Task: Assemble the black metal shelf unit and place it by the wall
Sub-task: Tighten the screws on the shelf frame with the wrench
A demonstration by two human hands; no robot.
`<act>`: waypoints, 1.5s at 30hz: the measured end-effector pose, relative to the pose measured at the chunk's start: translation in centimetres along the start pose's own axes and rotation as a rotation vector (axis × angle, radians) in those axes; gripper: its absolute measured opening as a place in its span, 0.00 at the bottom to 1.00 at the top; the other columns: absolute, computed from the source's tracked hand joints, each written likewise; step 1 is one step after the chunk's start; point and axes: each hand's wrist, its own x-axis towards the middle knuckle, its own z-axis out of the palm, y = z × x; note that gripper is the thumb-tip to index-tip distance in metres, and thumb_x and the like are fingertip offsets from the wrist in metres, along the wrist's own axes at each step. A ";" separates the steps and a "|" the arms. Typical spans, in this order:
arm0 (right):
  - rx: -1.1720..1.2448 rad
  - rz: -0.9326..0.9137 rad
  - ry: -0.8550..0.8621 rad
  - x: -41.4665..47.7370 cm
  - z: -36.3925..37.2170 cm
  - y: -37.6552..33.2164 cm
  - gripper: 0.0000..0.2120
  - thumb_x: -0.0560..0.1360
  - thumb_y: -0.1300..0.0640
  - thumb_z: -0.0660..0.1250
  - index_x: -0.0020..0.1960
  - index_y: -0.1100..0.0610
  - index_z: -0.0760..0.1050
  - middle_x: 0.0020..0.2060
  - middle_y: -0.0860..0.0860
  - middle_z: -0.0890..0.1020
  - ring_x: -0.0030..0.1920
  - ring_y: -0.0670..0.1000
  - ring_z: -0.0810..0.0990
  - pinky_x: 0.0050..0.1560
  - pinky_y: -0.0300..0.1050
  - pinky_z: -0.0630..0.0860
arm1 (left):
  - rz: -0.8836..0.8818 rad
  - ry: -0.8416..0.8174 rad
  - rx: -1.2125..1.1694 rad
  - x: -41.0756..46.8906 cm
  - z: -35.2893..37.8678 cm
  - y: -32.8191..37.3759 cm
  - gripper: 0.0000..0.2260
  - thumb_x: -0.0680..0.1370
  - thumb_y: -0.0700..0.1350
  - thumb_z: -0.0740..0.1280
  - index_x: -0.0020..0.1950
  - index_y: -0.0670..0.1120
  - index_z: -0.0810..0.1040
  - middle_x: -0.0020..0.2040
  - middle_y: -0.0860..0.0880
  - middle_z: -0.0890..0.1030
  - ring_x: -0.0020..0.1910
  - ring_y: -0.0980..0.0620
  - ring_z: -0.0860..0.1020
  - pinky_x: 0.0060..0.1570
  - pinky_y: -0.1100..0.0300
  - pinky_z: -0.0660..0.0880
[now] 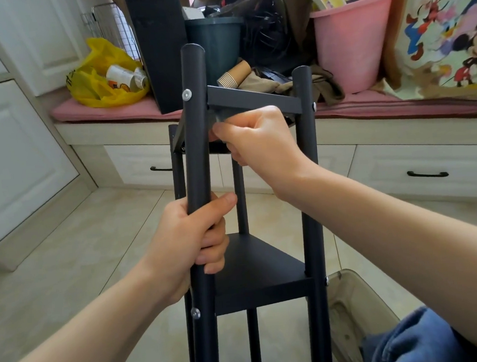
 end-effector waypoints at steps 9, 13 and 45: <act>-0.046 -0.083 0.008 0.1 1.1 0.8 0.15 0.79 0.60 0.66 0.35 0.60 0.81 0.28 0.49 0.81 0.28 0.43 0.78 0.38 0.35 0.77 | -0.007 0.010 0.002 0.2 0.0 0.1 0.23 0.70 0.50 0.70 0.38 0.46 0.54 0.26 0.49 0.55 0.19 0.53 0.55 0.20 0.65 0.58; -0.026 -0.106 0.033 0.5 2.1 1.3 0.13 0.79 0.61 0.66 0.37 0.62 0.82 0.29 0.51 0.82 0.29 0.45 0.81 0.38 0.34 0.78 | -0.008 0.009 -0.002 0.1 -0.2 0.2 0.23 0.70 0.49 0.70 0.38 0.46 0.54 0.25 0.49 0.55 0.19 0.54 0.55 0.20 0.65 0.58; -0.006 -0.040 -0.028 1.3 0.9 1.1 0.16 0.75 0.62 0.67 0.29 0.59 0.78 0.19 0.43 0.69 0.27 0.47 0.68 0.36 0.45 0.67 | -0.037 0.018 0.021 -0.1 -0.7 0.5 0.19 0.73 0.46 0.69 0.33 0.47 0.58 0.24 0.50 0.55 0.19 0.54 0.55 0.21 0.65 0.58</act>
